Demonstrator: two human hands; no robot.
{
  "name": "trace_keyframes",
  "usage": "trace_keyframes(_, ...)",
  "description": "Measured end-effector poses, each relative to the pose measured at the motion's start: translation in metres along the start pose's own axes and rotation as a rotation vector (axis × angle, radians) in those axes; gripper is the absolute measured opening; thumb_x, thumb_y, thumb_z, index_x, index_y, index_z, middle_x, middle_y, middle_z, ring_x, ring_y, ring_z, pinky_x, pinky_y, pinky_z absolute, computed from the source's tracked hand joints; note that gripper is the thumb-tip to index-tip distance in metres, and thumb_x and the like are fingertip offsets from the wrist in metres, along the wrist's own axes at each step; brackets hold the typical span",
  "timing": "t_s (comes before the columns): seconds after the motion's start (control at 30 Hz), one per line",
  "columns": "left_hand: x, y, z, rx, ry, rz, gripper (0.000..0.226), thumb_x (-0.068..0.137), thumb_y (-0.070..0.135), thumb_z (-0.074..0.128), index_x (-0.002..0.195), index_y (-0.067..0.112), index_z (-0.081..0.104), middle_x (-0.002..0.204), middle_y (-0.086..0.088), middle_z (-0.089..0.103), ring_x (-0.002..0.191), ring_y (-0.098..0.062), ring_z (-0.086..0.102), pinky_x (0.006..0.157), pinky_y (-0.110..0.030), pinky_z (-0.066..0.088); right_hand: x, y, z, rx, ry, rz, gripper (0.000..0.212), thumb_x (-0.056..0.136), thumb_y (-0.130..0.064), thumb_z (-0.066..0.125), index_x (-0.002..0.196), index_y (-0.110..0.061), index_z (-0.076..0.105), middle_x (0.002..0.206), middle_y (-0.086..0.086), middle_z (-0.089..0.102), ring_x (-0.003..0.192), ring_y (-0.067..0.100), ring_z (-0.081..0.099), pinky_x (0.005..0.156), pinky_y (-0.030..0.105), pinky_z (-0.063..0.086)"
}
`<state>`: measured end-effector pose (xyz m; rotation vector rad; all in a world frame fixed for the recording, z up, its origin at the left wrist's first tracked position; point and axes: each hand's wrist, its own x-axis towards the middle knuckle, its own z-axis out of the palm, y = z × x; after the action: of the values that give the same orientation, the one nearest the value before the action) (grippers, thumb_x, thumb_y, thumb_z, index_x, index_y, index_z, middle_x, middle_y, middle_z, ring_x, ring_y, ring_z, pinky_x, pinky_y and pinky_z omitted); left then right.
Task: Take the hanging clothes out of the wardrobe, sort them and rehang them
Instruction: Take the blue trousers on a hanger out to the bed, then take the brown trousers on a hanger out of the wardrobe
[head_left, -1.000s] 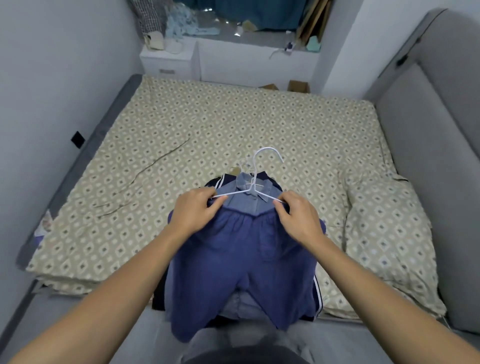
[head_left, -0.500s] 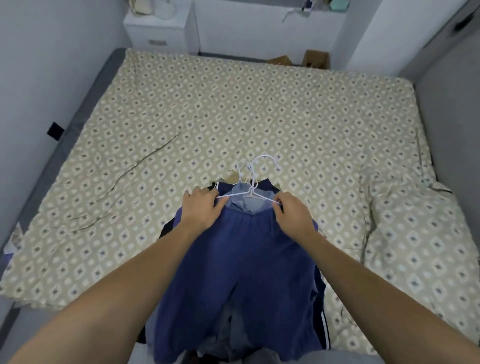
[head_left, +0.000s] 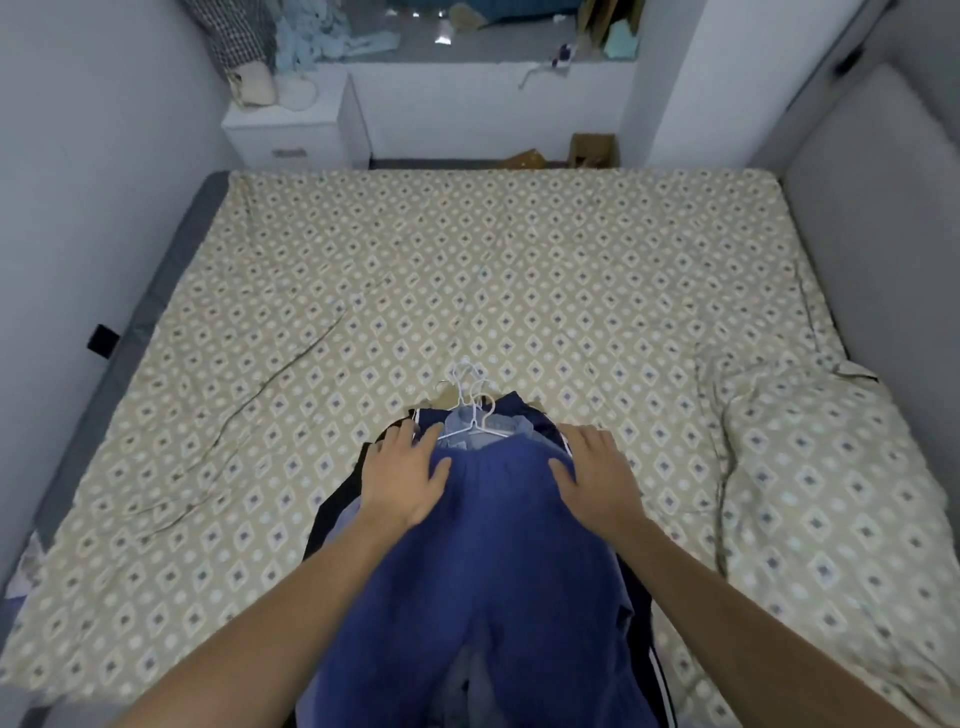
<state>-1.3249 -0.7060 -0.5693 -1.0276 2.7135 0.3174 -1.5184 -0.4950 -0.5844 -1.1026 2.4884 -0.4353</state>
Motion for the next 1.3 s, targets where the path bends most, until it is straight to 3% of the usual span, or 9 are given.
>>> trace_keyframes(0.13,-0.024,0.016,-0.036,-0.001,0.128,0.228,0.066,0.095,0.056,0.031,0.151,0.026,0.050,0.141,-0.005,0.056,0.126,-0.028,0.054,0.101,-0.046,0.046,-0.052,-0.010,-0.034,-0.004,0.209,0.055,0.059,0.100,-0.051,0.040,0.146,-0.016,0.054,0.140,0.002,0.058,0.126,0.025,0.051,0.098,0.043,0.048)
trace_keyframes(0.33,-0.061,0.056,-0.086,-0.056,0.292,0.565,0.059,0.098,0.053,0.038,0.149,0.026,0.054,0.142,-0.004,0.059,0.132,-0.026,0.053,0.107,-0.047,0.046,-0.159,-0.037,-0.076,-0.078,0.438,0.218,0.061,0.102,-0.055,0.042,0.153,-0.022,0.048,0.151,-0.001,0.050,0.140,0.021,0.042,0.113,0.040,0.037)
trace_keyframes(0.6,-0.176,0.152,-0.104,-0.051,0.268,1.053,0.061,0.100,0.056,0.040,0.153,0.026,0.050,0.147,-0.005,0.057,0.137,-0.027,0.050,0.110,-0.047,0.042,-0.370,-0.058,-0.080,-0.122,0.712,0.565,0.060,0.103,-0.059,0.040,0.152,-0.024,0.047,0.151,-0.001,0.050,0.138,0.021,0.045,0.113,0.043,0.040)
trace_keyframes(0.97,-0.479,0.345,-0.057,-0.061,0.185,1.743,0.063,0.096,0.056,0.046,0.151,0.026,0.052,0.142,-0.005,0.059,0.133,-0.027,0.052,0.105,-0.044,0.042,-0.746,-0.081,-0.041,-0.171,0.995,1.186,0.064,0.101,-0.061,0.037,0.152,-0.024,0.047,0.151,0.000,0.050,0.137,0.024,0.046,0.114,0.043,0.038)
trace_keyframes(1.1,-0.618,0.377,-0.016,-0.056,0.103,1.954,0.065,0.098,0.058,0.041,0.153,0.025,0.050,0.140,-0.008,0.060,0.130,-0.029,0.054,0.105,-0.045,0.045,-0.879,-0.107,0.002,-0.196,1.057,1.386,0.060,0.102,-0.058,0.040,0.153,-0.026,0.046,0.152,-0.003,0.049,0.138,0.020,0.044,0.116,0.039,0.034)
trace_keyframes(1.3,-0.786,0.384,0.036,-0.100,-0.065,2.234,0.062,0.102,0.056,0.040,0.155,0.025,0.046,0.140,-0.006,0.058,0.130,-0.028,0.052,0.101,-0.044,0.048,-1.025,-0.152,0.065,-0.206,1.125,1.688,0.058,0.102,-0.054,0.048,0.152,-0.023,0.048,0.147,-0.001,0.053,0.132,0.024,0.050,0.107,0.042,0.042)
